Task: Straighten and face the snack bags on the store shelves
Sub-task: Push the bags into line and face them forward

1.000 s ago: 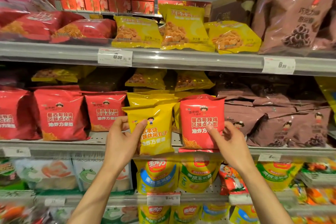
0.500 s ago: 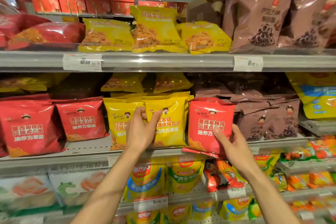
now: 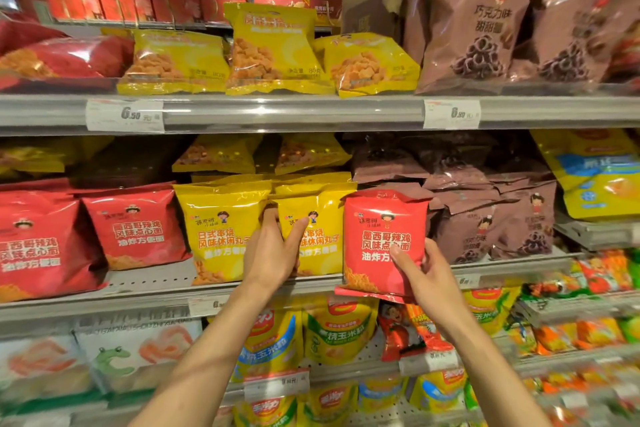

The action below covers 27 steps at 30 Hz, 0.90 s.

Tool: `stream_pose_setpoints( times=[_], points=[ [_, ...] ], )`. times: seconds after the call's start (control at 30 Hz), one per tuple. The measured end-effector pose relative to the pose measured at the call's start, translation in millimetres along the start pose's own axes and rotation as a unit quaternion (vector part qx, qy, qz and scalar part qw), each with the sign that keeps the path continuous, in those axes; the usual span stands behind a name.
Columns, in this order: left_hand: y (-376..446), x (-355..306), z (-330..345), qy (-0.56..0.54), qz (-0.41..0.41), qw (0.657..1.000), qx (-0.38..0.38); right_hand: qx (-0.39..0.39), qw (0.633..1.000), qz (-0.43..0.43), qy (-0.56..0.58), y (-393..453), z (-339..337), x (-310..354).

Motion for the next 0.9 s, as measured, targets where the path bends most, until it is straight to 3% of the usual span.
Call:
stream_pose_setpoints(
  times=[0.17, 0.3, 0.5, 0.9],
  points=[
    [-5, -4, -5, -0.002, -0.007, 1.000, 0.026, 0.015, 0.999, 0.012, 0.049, -5, 10, -3],
    [-18, 8, -11, -0.071, -0.009, 0.997, 0.038, 0.036, 0.996, 0.009, 0.084, -10, 19, -3],
    [-52, 19, -42, -0.140, 0.001, 0.990, -0.021, 0.052, 0.993, 0.032, 0.098, -12, 30, -12],
    [-106, 101, -97, -0.227, -0.098, 0.963, -0.104, 0.096, 0.991, 0.042, 0.088, -28, 106, -28]
  ],
)
Point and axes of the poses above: each hand's wrist, its own y-axis towards the middle knuckle, its own z-axis out of the palm, x = y × z, the point moved 8 cm from there along y, towards the middle knuckle, and after that the axes turned 8 degrees about y, right-handed, at the moved point
